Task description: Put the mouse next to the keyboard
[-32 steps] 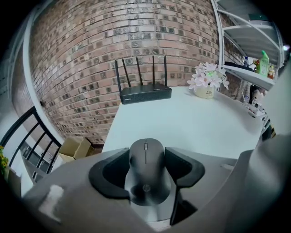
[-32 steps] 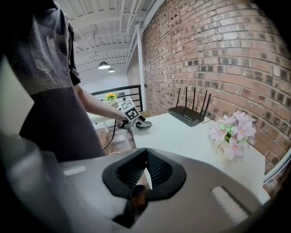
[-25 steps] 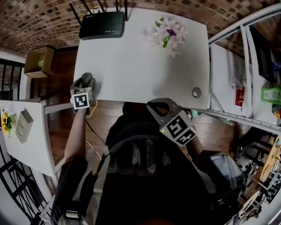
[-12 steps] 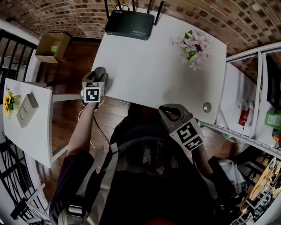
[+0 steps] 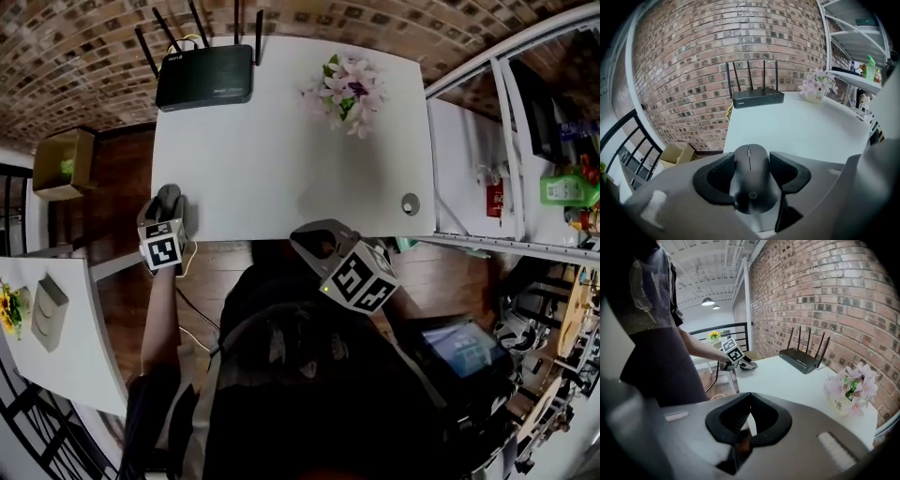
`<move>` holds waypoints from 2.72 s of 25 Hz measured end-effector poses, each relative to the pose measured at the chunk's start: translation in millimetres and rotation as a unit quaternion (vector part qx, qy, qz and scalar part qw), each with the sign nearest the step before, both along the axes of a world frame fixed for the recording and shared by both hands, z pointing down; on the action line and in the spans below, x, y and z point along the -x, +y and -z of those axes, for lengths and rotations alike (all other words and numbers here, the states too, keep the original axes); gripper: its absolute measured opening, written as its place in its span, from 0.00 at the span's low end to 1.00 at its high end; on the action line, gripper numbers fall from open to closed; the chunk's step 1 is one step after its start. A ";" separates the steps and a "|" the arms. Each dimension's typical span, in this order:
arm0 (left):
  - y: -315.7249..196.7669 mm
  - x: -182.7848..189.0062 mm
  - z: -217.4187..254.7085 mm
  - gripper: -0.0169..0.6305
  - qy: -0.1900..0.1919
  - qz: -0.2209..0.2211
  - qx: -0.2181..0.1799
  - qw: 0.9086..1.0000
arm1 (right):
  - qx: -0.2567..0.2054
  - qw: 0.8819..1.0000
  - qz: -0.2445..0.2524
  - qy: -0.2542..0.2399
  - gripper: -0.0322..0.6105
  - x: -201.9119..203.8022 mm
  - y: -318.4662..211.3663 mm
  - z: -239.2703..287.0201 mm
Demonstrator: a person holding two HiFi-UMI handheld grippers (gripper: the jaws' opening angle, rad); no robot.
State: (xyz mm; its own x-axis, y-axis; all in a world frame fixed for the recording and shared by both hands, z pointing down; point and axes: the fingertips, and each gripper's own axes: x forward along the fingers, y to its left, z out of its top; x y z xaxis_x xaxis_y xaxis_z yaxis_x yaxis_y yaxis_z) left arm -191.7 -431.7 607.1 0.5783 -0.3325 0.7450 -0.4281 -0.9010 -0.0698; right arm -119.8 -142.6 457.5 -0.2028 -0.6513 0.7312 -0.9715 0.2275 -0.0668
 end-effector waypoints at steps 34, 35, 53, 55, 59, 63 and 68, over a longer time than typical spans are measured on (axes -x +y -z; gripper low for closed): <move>13.6 -11.8 35.5 0.43 0.020 0.016 0.060 0.998 | -0.008 0.999 -0.051 0.001 0.06 -15.8 16.7 6.4; 14.2 -13.8 34.1 0.44 0.018 0.012 0.057 0.998 | -0.012 0.998 -0.058 -0.001 0.06 -19.2 21.6 6.8; 4.9 6.7 -5.2 0.45 -0.017 -0.023 0.004 1.000 | -0.017 1.000 -0.019 0.015 0.06 -8.6 -13.9 5.6; 1.3 6.1 -6.1 0.44 -0.008 -0.019 0.003 1.000 | -0.015 1.000 -0.023 0.015 0.06 -5.8 -16.1 6.2; -5.2 0.3 -2.9 0.44 0.014 -0.012 0.012 1.000 | -0.001 0.999 -0.031 0.024 0.06 -2.3 -14.9 5.4; -11.1 0.3 -1.0 0.44 0.017 -0.011 0.015 1.000 | 0.007 0.999 -0.032 0.018 0.06 2.8 -17.7 1.0; -7.3 -1.7 -1.1 0.45 0.018 -0.011 0.011 1.000 | 0.015 0.999 -0.020 0.022 0.06 5.6 -20.0 0.2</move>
